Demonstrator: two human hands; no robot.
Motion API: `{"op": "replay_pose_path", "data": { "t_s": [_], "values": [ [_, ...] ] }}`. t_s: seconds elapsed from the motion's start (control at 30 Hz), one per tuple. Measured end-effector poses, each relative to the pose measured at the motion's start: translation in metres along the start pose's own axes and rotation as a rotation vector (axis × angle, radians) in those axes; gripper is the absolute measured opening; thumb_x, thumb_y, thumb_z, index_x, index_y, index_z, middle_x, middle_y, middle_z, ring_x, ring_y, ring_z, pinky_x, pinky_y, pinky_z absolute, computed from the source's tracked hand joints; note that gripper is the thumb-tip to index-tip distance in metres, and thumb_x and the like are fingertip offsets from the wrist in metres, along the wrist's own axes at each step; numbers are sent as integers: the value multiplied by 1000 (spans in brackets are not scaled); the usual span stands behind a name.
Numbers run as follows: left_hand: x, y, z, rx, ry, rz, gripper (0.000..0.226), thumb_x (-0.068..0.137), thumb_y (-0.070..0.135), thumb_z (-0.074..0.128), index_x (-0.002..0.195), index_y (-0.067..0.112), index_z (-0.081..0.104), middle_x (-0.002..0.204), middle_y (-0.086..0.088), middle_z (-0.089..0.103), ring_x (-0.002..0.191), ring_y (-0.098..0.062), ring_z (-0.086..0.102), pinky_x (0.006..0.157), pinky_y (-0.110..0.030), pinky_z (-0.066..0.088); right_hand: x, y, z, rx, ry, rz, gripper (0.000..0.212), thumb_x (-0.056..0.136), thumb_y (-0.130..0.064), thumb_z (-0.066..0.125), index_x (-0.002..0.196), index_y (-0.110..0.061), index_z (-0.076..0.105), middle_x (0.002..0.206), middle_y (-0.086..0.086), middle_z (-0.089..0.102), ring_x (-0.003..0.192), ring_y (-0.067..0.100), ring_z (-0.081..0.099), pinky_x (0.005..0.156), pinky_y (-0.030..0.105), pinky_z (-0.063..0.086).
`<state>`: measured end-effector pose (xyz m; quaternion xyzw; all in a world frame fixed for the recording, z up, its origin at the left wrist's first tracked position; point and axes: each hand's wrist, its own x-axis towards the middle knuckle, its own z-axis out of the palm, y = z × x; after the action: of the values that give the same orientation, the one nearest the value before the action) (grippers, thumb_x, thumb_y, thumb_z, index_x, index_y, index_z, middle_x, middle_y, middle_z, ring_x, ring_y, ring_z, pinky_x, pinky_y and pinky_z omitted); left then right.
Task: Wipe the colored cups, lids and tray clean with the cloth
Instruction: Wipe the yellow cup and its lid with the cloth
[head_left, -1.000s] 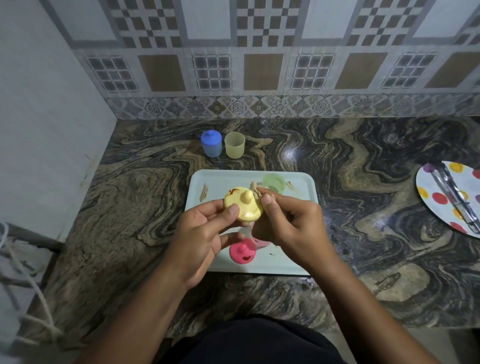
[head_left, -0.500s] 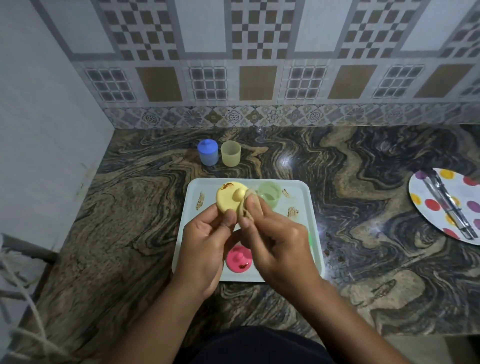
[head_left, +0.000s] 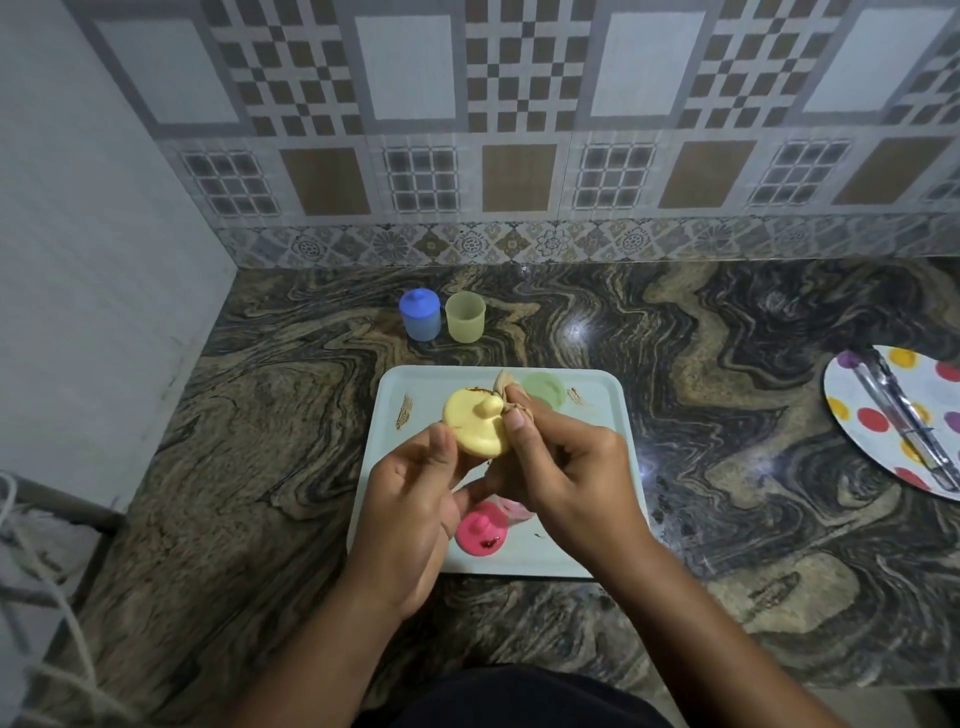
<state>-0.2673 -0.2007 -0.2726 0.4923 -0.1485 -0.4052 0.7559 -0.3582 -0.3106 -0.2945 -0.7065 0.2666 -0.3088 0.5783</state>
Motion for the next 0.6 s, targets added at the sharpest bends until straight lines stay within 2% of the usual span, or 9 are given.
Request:
{"op": "replay_pose_path", "data": {
  "t_s": [0.03, 0.13, 0.23, 0.3, 0.37, 0.43, 0.47, 0.53, 0.6],
  "values": [
    [-1, -1, 1, 54, -35, 43, 37, 92, 21, 52, 124, 5, 63, 123, -10, 70, 114, -21, 67, 78, -30, 58, 1, 0, 0, 10, 0, 3, 18, 95, -41, 60, 102, -39, 77, 121, 3, 73, 104, 13, 73, 88, 46, 61],
    [-2, -7, 3, 163, -10, 127, 42, 87, 9, 63, 129, 9, 60, 122, -8, 71, 109, -20, 70, 76, -24, 58, 2, -3, 0, 14, 3, -31, 19, 96, -32, 61, 108, -29, 75, 131, -3, 67, 119, 4, 65, 98, 39, 56],
    [2, -9, 1, 122, 85, 109, 45, 90, 14, 59, 135, 14, 56, 118, -8, 73, 109, -21, 69, 68, -24, 57, -4, -3, 3, -67, 7, -150, 27, 98, -25, 62, 121, -17, 72, 132, -4, 66, 121, 6, 63, 97, 38, 57],
    [4, -6, -3, 141, 106, 95, 43, 89, 20, 58, 132, 19, 60, 109, -6, 75, 93, -17, 68, 61, -21, 51, -6, 0, 5, -84, 20, -200, 29, 98, -23, 62, 125, -15, 70, 126, -5, 70, 105, 15, 73, 83, 41, 62],
    [5, -4, -7, 140, 71, 82, 41, 88, 19, 58, 129, 17, 62, 103, -6, 75, 76, -16, 52, 54, -20, 43, -3, -3, 3, -43, 41, -162, 29, 98, -27, 62, 124, -20, 71, 104, -6, 77, 71, 18, 75, 64, 45, 61],
    [5, -4, -9, 116, 75, 53, 46, 87, 19, 58, 133, 15, 59, 102, -6, 73, 70, -13, 46, 52, -20, 42, 1, -6, 0, -2, 35, -89, 26, 97, -27, 63, 121, -23, 73, 80, -10, 75, 59, 18, 72, 57, 47, 59],
    [5, -4, -9, 106, 92, 48, 50, 87, 20, 58, 136, 15, 57, 101, -6, 73, 69, -12, 49, 54, -20, 44, 2, -6, 0, 16, 24, -57, 24, 98, -25, 63, 120, -22, 74, 76, -11, 74, 58, 18, 72, 57, 46, 59],
    [3, -6, -6, 108, 104, 62, 53, 86, 24, 57, 139, 16, 54, 108, -5, 73, 79, -11, 65, 60, -23, 51, 1, -7, 1, 17, 29, -38, 23, 98, -24, 64, 119, -24, 74, 86, -13, 77, 67, 18, 76, 61, 45, 61],
    [1, -9, -2, 120, 102, 98, 55, 85, 22, 59, 140, 17, 51, 117, -5, 73, 98, -14, 72, 68, -28, 58, 0, -4, 6, 26, 26, -40, 23, 97, -32, 63, 118, -32, 74, 110, -12, 76, 91, 24, 77, 73, 48, 63]
  ]
}}
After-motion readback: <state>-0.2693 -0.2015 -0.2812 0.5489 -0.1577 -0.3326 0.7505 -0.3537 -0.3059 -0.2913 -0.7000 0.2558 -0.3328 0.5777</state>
